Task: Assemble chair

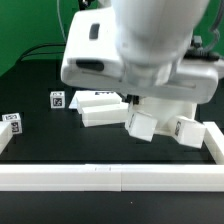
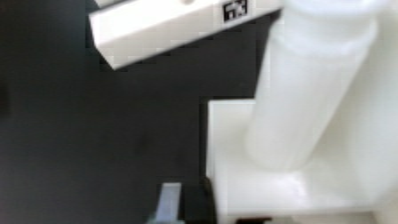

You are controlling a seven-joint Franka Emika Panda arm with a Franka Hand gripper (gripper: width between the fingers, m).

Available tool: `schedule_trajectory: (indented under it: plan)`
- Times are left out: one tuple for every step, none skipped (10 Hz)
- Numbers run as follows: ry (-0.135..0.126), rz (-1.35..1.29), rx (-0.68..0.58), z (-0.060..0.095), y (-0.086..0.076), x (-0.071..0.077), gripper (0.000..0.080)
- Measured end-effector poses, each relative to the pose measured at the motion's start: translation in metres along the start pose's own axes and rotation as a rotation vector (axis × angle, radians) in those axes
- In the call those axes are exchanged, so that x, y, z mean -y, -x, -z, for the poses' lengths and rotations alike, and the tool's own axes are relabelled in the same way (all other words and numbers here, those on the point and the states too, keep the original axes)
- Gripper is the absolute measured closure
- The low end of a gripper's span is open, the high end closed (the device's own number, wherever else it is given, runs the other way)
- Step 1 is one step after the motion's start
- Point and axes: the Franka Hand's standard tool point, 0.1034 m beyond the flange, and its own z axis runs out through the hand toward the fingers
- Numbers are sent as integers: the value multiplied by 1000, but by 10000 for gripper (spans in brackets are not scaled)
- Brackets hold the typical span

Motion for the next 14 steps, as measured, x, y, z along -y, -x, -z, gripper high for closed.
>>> schedule_trajectory:
  plan:
    - [-3, 9, 21, -4, 6, 2, 770]
    - [-9, 3, 32, -7, 12, 0, 770]
    - [-14, 2, 18, -8, 14, 0, 770]
    - [-16, -2, 26, -10, 15, 0, 770]
    - [-13, 4, 43, -16, 12, 3, 770]
    - [-13, 17, 23, -16, 9, 11, 770]
    - [-17, 15, 20, -16, 8, 15, 770]
    - [-16, -15, 17, -20, 3, 19, 770]
    - [-16, -15, -4, -22, -3, 27, 770]
    - [-18, -9, -10, -25, -6, 31, 770]
    - [-18, -9, -20, -28, -11, 32, 770]
    - [-18, -6, -23, -30, -13, 34, 770]
    - [-18, -3, -22, -30, -13, 35, 770]
    - [-17, 5, -23, -31, -13, 35, 770]
